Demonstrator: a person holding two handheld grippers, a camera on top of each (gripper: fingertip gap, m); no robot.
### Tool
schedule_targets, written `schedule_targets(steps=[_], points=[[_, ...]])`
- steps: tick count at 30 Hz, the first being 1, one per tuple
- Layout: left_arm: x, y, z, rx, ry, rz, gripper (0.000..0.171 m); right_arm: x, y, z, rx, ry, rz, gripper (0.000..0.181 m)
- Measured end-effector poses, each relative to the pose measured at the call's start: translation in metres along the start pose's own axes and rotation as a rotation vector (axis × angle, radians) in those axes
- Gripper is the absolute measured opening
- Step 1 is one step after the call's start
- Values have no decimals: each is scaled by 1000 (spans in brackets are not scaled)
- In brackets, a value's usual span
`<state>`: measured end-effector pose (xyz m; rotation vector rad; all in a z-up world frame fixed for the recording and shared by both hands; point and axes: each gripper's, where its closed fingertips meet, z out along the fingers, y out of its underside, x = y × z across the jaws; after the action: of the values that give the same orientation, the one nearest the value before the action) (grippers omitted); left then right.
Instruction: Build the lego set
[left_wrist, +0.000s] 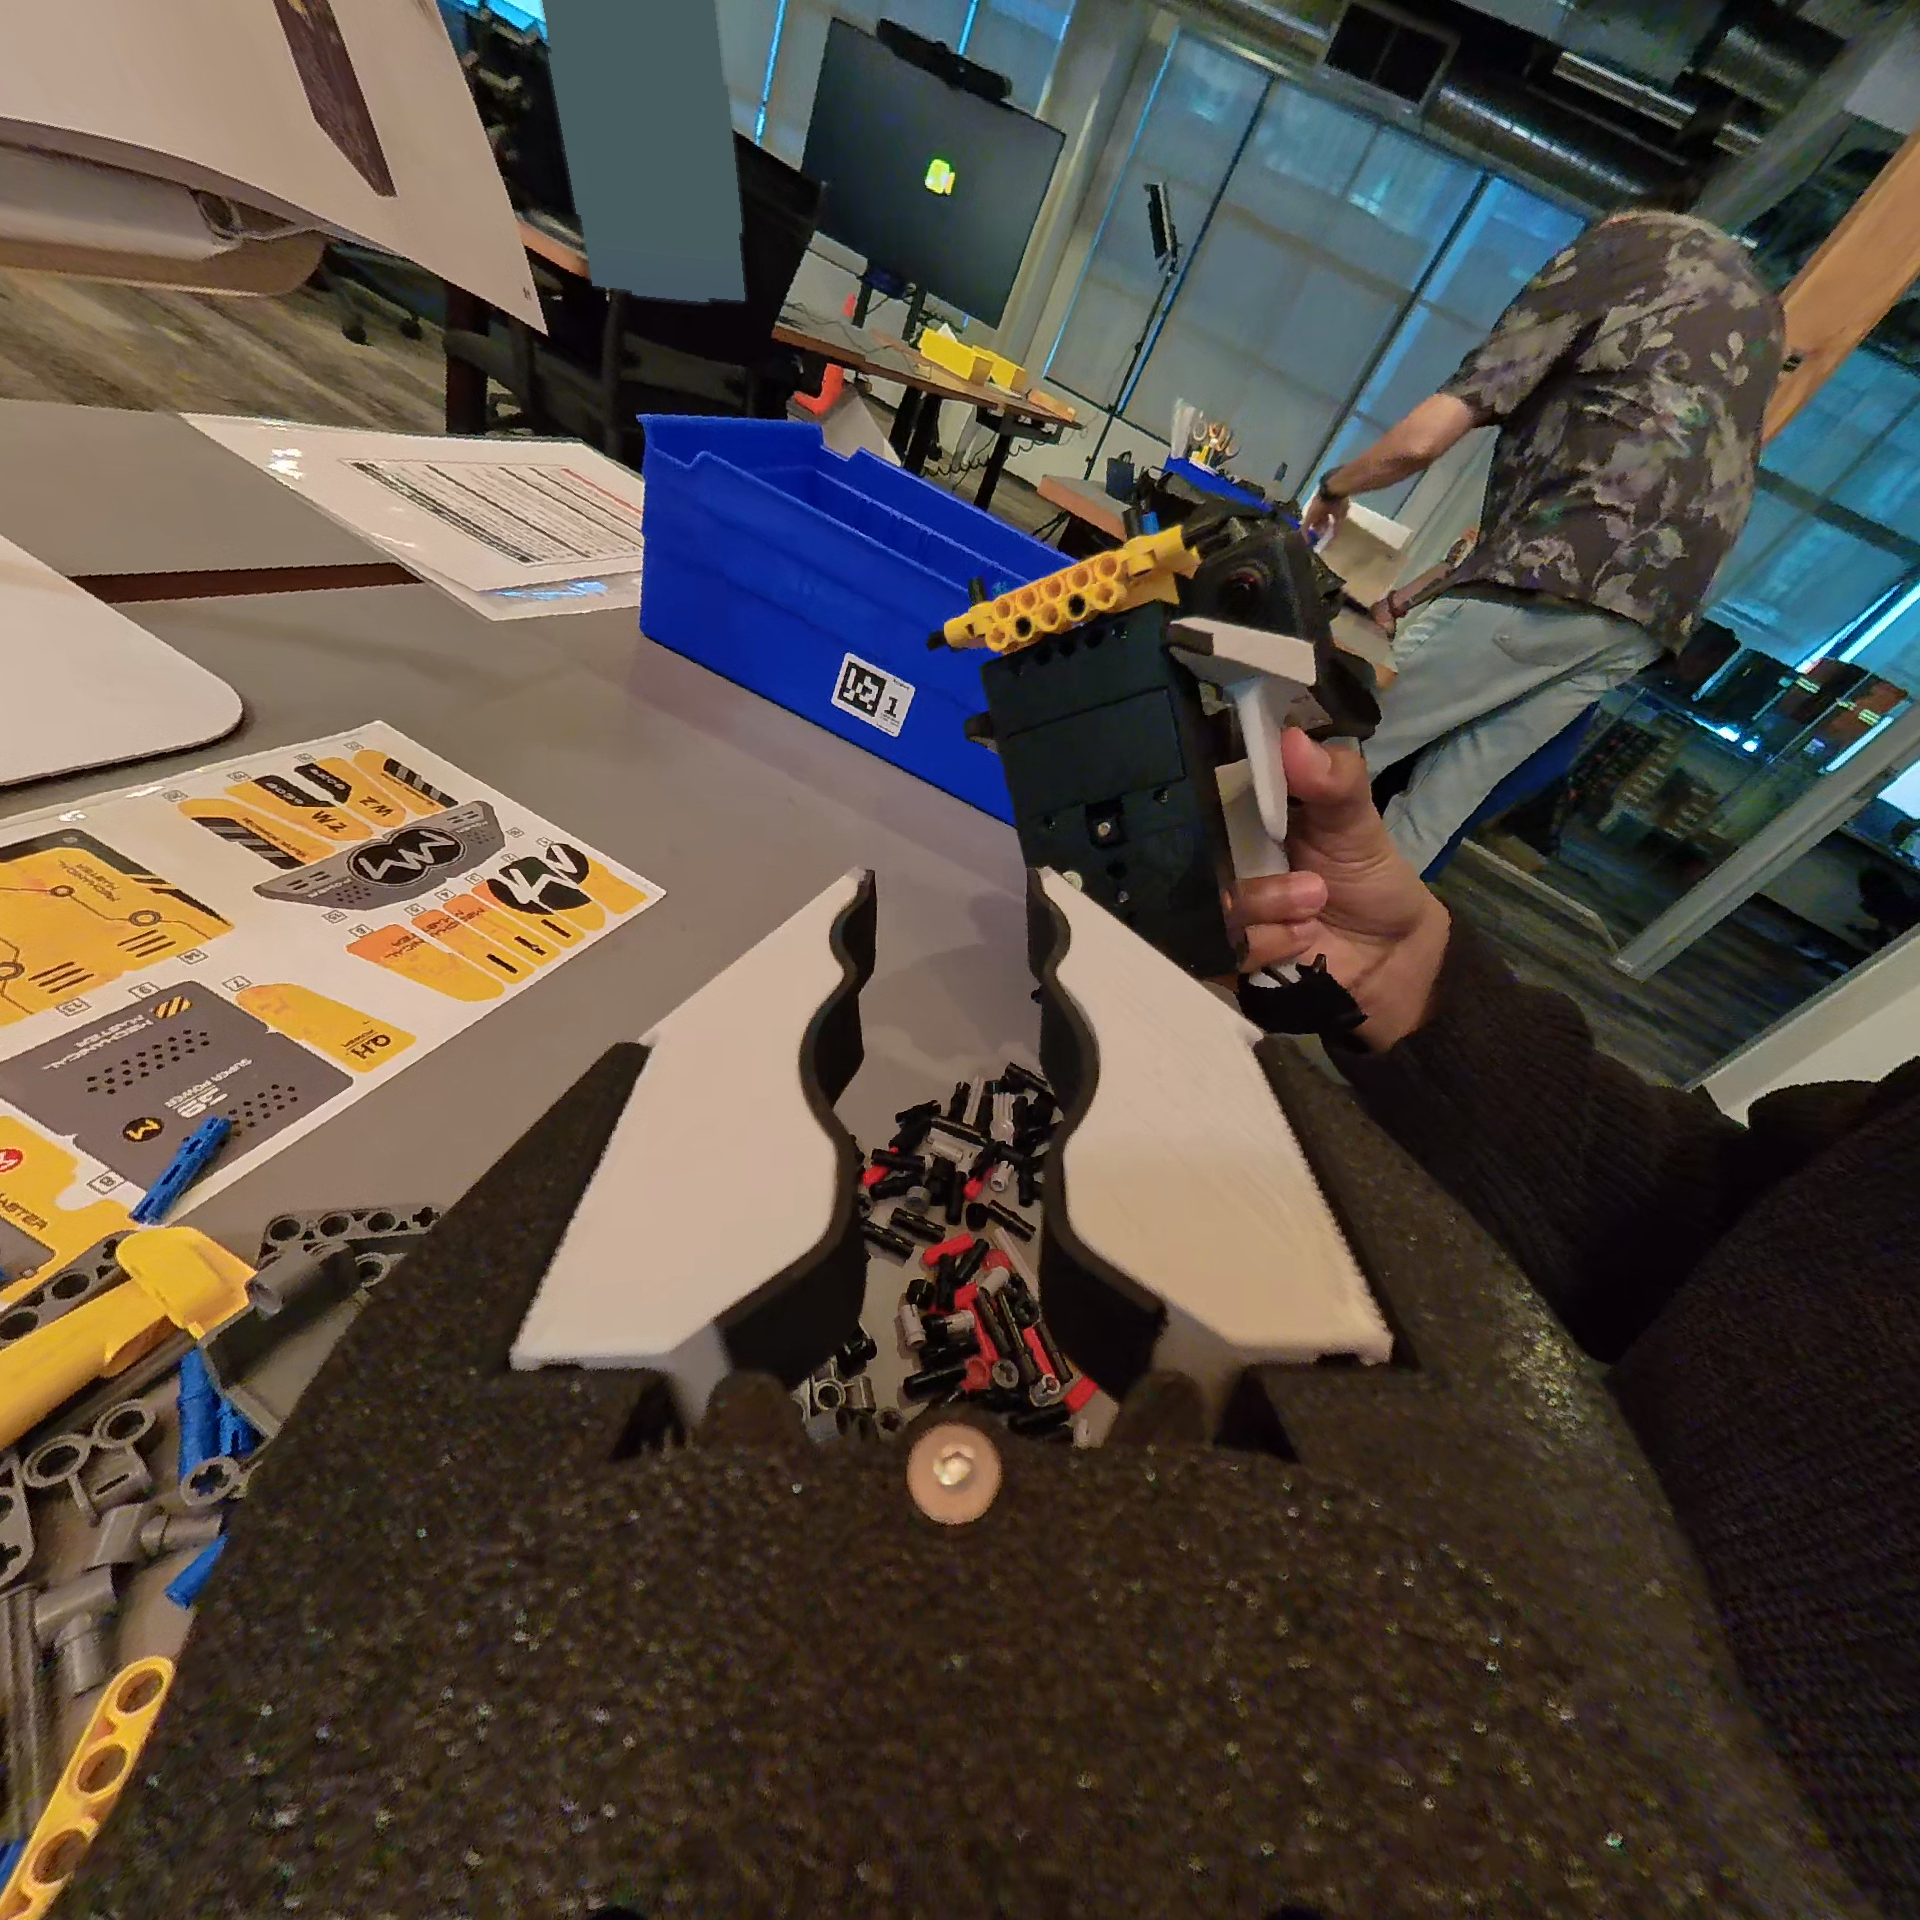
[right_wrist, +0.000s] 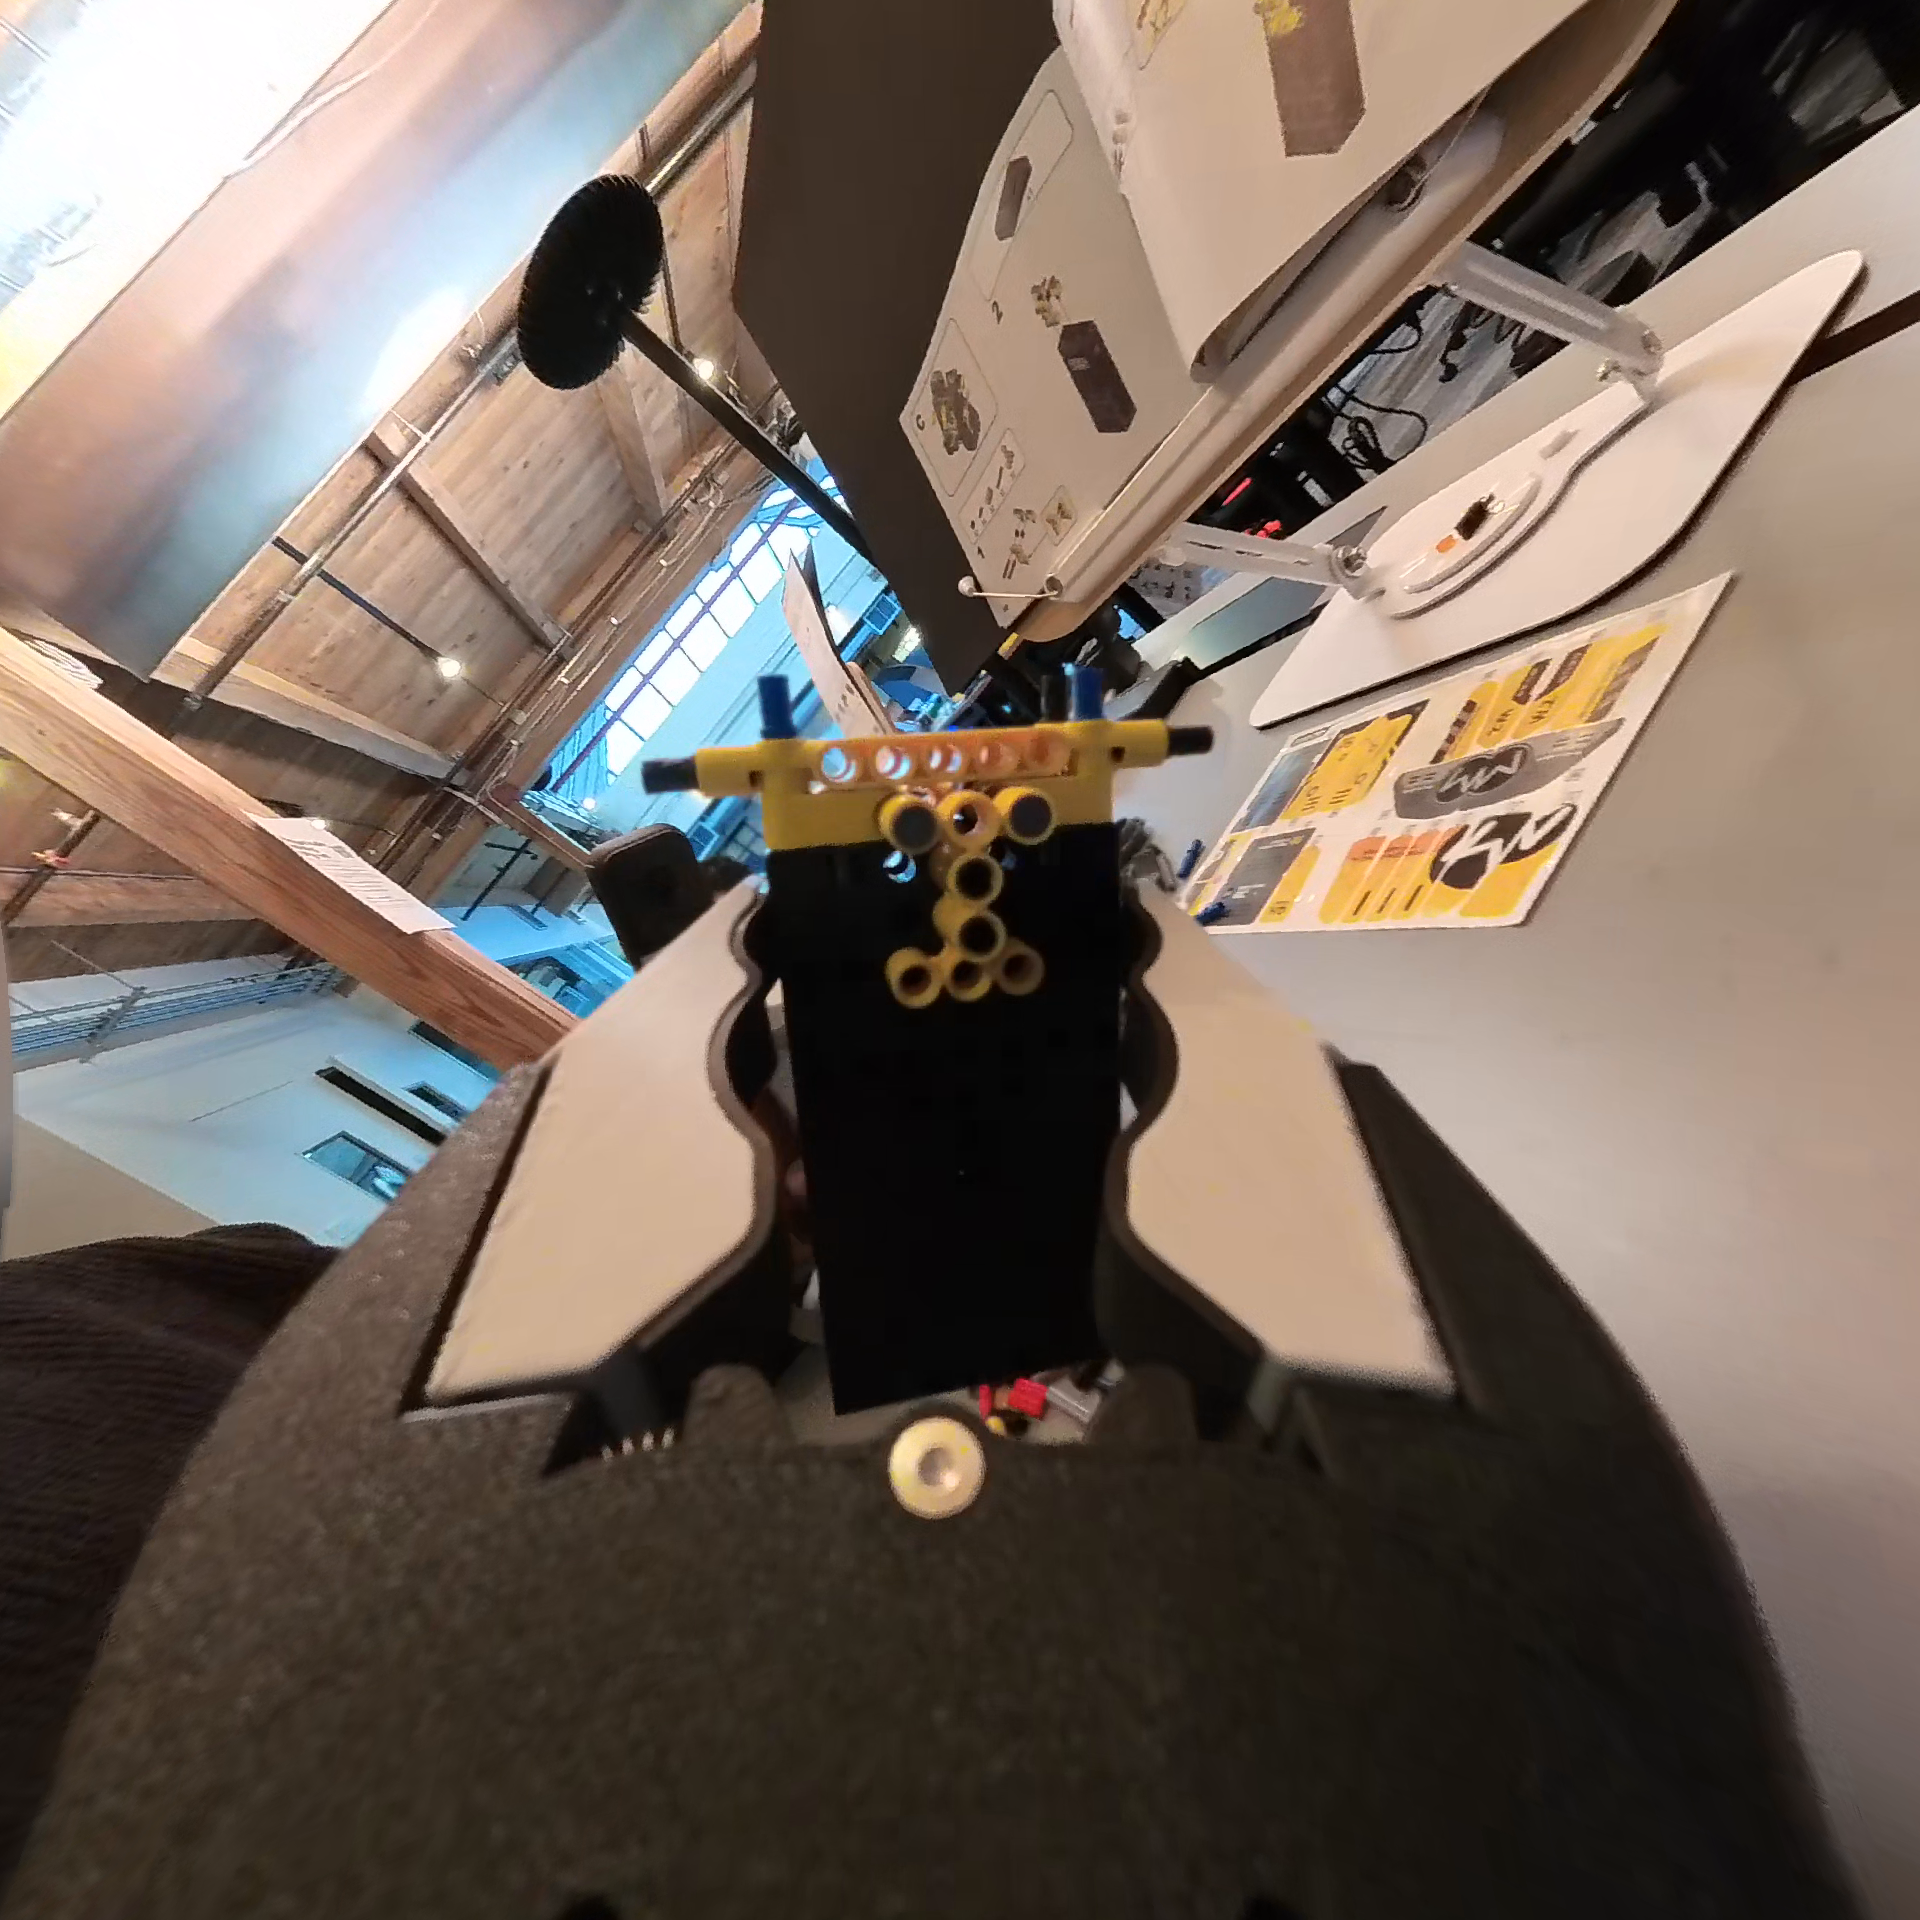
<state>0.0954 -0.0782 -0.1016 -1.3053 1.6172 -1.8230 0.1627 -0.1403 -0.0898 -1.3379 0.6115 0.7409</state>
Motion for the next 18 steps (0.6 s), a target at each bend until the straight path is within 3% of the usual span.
schedule_targets(steps=[18], points=[[0,3,2,-14,2,-4,28,7,7,2,-35,58,-53,65]])
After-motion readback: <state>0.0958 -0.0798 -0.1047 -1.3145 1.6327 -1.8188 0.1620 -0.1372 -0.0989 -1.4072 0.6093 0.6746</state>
